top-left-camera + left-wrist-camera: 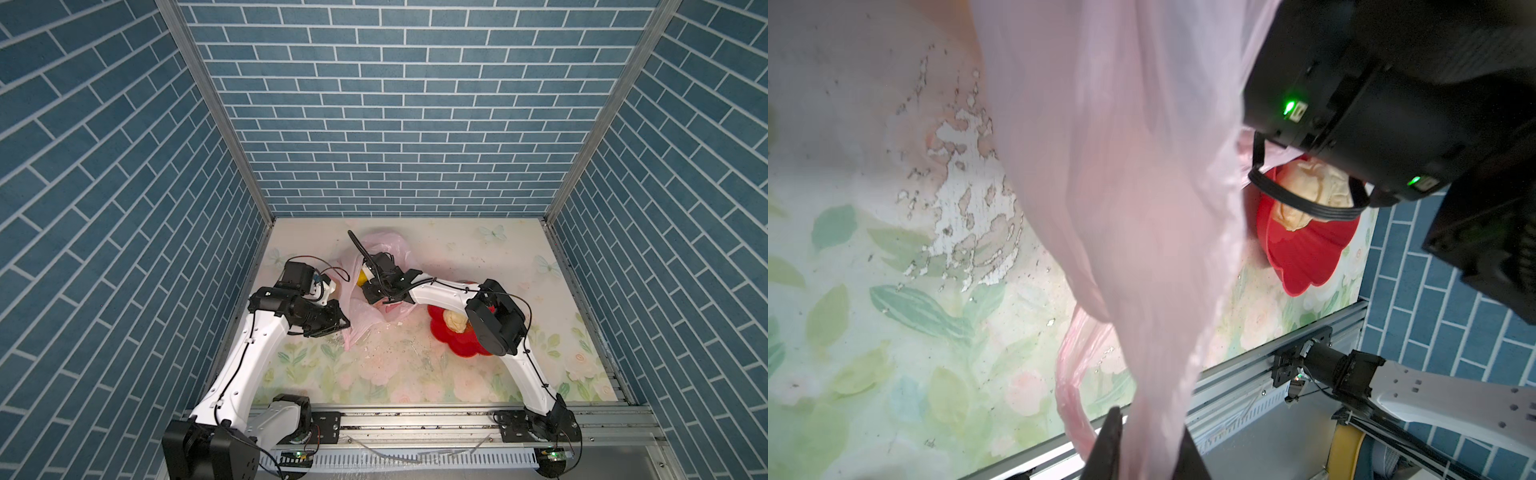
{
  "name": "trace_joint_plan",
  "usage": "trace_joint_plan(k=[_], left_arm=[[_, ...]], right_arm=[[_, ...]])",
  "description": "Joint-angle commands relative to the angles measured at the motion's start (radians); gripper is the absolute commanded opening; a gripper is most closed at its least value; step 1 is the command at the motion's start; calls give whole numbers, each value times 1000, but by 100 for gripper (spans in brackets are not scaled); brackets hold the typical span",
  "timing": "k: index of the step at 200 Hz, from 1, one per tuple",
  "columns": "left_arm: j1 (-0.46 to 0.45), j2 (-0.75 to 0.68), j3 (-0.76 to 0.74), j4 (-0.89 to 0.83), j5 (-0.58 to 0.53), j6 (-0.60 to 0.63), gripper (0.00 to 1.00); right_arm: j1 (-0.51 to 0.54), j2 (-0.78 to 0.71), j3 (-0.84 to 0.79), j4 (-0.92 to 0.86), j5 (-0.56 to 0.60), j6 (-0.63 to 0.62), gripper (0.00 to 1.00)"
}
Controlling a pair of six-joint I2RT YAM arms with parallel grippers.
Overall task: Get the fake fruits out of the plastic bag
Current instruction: 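Reach the right gripper down into the bag toward the yellow fruit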
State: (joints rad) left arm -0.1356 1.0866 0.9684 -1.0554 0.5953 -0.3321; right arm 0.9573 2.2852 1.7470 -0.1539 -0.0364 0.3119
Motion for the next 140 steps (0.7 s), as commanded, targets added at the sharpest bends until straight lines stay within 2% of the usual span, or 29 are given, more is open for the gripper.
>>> trace_joint_plan(k=[1, 49, 102, 121, 140], left_arm=[[-1, -32, -33, -41, 18, -30, 20], [-6, -50, -83, -46, 23, -37, 20], [-6, -25, -90, -49, 47, 0, 20], [-6, -34, -102, -9, 48, -29, 33], [-6, -71, -111, 81, 58, -90, 52]], right_arm=[[-1, -44, -34, 100, 18, 76, 24], [-10, -19, -16, 137, 26, 164, 55], [-32, 54, 65, 164, 20, 301, 69], [-38, 75, 94, 159, 14, 323, 71], [-38, 80, 105, 152, 5, 325, 72]])
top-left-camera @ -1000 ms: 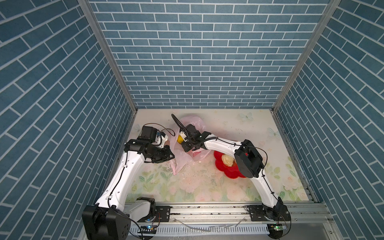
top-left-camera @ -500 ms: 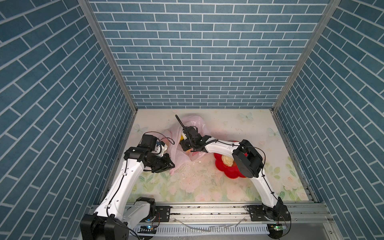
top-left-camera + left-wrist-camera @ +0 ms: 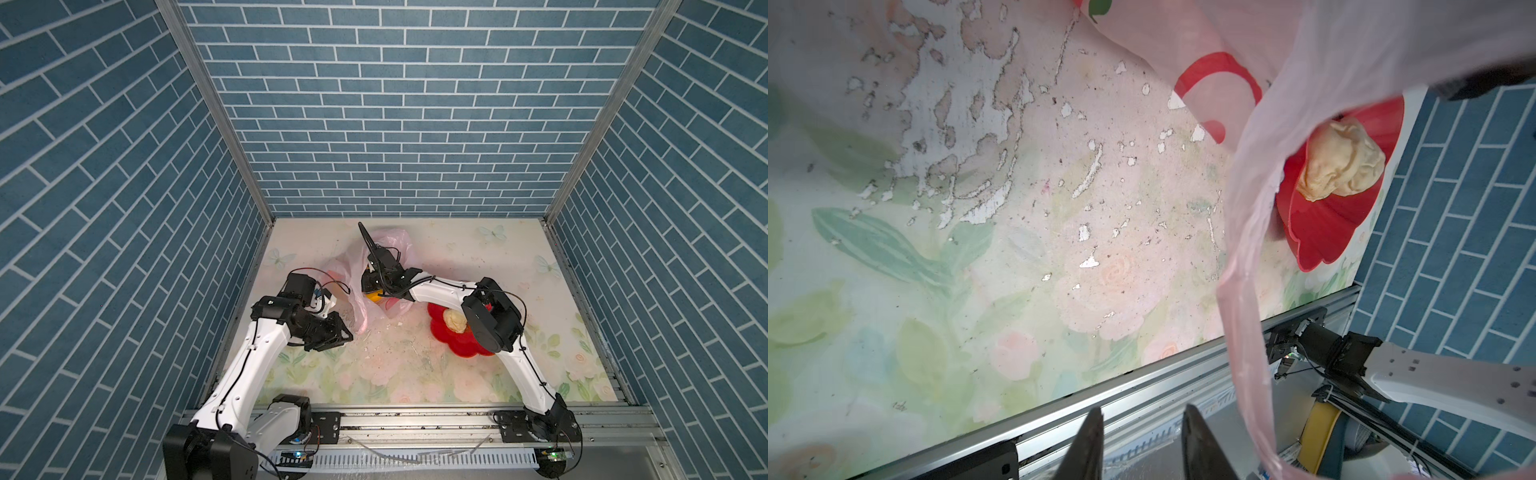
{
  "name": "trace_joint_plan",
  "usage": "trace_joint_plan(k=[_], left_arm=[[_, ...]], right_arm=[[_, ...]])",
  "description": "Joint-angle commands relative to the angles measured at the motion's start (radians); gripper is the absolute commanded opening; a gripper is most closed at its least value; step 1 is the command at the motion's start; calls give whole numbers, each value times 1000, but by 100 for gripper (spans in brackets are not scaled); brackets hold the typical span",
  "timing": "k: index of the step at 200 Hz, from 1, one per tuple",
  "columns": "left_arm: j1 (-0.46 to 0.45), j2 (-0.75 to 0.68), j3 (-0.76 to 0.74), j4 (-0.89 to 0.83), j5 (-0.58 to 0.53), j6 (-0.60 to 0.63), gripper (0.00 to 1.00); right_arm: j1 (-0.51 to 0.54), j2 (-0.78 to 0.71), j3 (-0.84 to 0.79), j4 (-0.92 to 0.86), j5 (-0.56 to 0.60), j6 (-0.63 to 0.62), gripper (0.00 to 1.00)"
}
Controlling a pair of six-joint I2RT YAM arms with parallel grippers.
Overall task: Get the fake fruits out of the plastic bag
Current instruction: 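Reach the right gripper down into the bag toward the yellow fruit, then close the right gripper on the yellow lump while the left gripper holds the bag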
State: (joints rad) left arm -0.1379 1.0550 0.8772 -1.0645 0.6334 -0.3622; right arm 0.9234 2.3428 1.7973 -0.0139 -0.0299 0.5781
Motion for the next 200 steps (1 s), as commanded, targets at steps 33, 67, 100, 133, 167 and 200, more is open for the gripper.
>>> trace_joint_plan(k=[33, 67, 100, 133, 167, 200], left_arm=[[-4, -175, -74, 312, 26, -214, 68], [-6, -204, -175, 500, 55, -317, 73], [-8, -207, -257, 651, 41, -384, 73], [-9, -119, -266, 776, 53, -397, 70], [-27, -15, -273, 935, 75, -439, 59], [-38, 51, -267, 1002, 64, -451, 49]], right_arm=[[-6, 9, 40, 9, -15, 57, 72], [-11, -8, 29, 20, -27, 64, 72], [-9, -13, 23, 30, -35, 75, 72], [-10, -21, 11, 51, -42, 98, 72], [-10, -30, 10, 48, -30, 99, 72], [-9, -27, 11, 31, -24, 95, 72]])
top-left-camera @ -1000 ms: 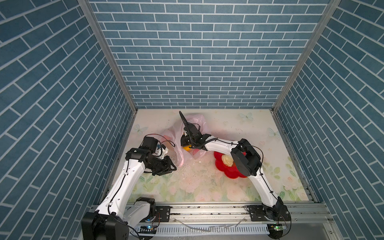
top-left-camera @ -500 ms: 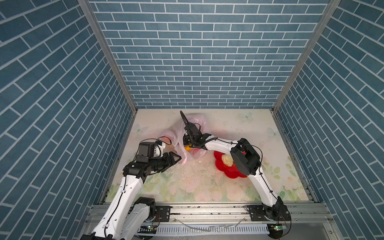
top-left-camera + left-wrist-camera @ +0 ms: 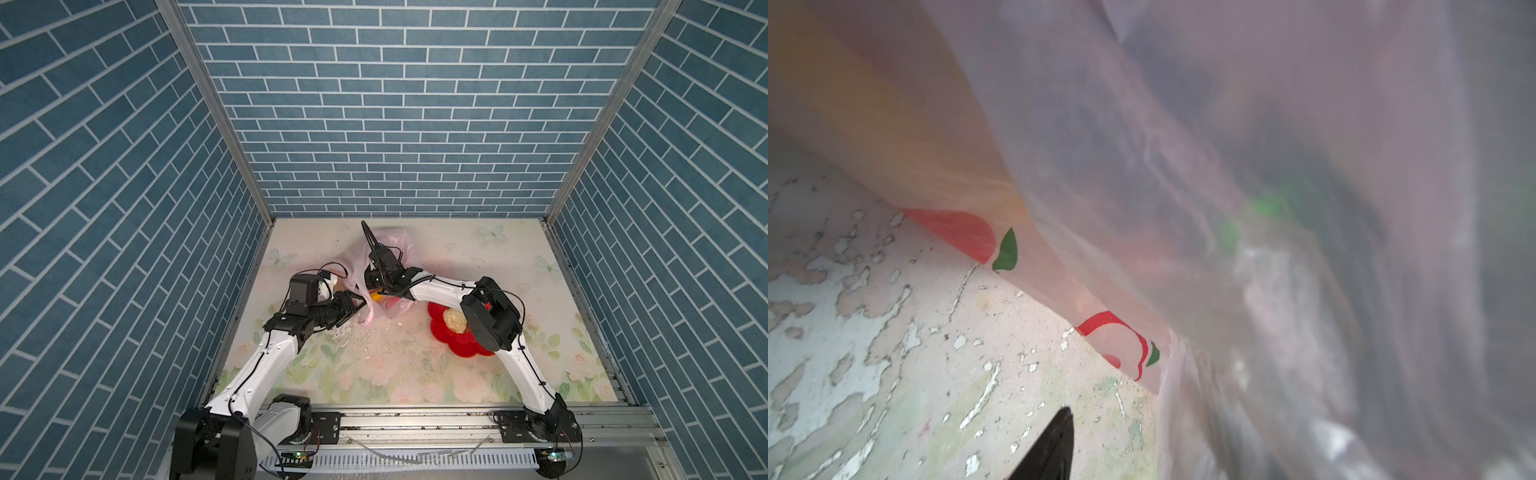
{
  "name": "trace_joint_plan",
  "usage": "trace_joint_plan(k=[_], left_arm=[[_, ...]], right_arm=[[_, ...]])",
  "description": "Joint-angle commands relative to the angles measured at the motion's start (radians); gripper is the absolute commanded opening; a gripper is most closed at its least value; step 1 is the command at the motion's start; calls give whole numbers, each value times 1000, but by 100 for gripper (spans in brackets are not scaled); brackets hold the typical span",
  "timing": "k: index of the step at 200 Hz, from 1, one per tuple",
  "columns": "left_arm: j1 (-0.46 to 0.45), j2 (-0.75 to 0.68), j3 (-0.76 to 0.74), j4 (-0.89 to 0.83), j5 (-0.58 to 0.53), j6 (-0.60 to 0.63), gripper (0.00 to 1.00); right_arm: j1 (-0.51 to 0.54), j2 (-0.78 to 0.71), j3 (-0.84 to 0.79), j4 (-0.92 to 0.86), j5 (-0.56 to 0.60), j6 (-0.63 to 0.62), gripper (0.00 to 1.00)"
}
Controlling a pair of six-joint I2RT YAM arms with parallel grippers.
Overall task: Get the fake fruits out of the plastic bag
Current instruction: 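Close the right gripper on the yellow lump while the left gripper holds the bag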
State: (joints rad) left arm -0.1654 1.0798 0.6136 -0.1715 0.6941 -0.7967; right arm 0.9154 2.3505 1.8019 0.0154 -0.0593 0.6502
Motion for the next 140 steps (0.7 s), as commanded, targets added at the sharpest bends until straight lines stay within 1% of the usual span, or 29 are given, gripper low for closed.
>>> trace_joint_plan(k=[1, 13, 33, 39, 43, 45, 52, 78, 111, 140], left_arm=[[-11, 28, -3, 110, 3, -17, 48], [-11, 38, -1, 109, -2, -17, 39], [-11, 34, 0, 68, -8, -13, 21], [-11, 27, 1, 39, -13, -8, 14], [-11, 19, 3, 15, -17, -3, 10], [-12, 16, 3, 2, -21, 0, 7], [-11, -1, 7, -45, -33, 10, 0], [-11, -79, 18, -237, -96, 47, 0], [-11, -178, 47, -430, -158, 61, 0], [-11, -237, 54, -545, -177, 66, 0]], right_arm=[[0, -34, 7, 1, 6, 23, 72], [1, -34, 4, -2, 9, 22, 72], [1, -35, 1, -5, 17, 16, 72], [3, -35, 1, -6, 21, 13, 72], [3, -34, 1, -8, 24, 11, 72], [4, -34, 1, -9, 24, 10, 72], [5, -35, 1, -11, 30, 7, 72], [9, -29, 7, -19, 47, -7, 72], [14, -9, 29, -22, 51, -13, 72], [21, 3, 43, -16, 60, -27, 72]])
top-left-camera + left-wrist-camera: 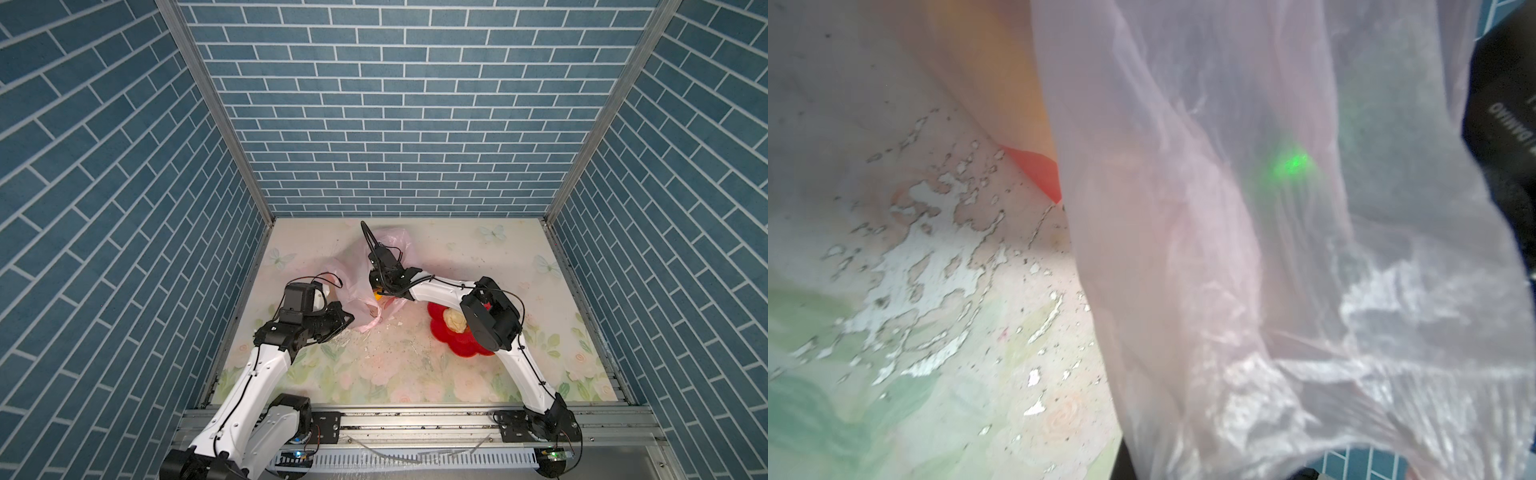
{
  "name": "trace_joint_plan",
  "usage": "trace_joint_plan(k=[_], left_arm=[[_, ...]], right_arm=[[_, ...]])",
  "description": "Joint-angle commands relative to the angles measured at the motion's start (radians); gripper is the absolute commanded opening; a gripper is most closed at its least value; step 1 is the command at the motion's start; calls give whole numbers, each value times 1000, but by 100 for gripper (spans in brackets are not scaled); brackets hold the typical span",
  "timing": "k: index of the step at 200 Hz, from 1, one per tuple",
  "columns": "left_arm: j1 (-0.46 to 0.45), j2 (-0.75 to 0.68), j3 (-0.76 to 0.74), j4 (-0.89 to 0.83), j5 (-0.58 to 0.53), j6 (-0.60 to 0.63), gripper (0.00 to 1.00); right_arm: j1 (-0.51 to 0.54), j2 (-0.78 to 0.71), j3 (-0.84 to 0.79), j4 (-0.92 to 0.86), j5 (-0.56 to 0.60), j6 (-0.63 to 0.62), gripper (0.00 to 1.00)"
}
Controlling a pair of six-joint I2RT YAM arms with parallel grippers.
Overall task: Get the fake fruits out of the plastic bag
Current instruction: 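Close the right gripper on the yellow lump while the left gripper holds the bag, then lift the yellow lump up out of the bag with the right gripper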
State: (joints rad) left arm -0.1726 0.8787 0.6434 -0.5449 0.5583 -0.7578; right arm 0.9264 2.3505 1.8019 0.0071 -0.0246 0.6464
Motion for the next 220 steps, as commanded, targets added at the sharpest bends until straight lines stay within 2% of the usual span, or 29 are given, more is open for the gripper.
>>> trace_joint_plan(k=[1, 67, 127, 220], left_arm=[[-4, -37, 24, -173, -41, 27, 0], [-4, -77, -29, -157, -12, 1, 0], [-4, -90, -48, -119, 17, -3, 0], [-4, -93, -72, -79, 35, -11, 0]], right_arm=[[11, 3, 44, -7, 26, -24, 72], [14, 36, 101, -37, 69, -11, 76], [14, 118, 229, -130, 89, 102, 90], [9, 188, 321, -185, 74, 152, 88]])
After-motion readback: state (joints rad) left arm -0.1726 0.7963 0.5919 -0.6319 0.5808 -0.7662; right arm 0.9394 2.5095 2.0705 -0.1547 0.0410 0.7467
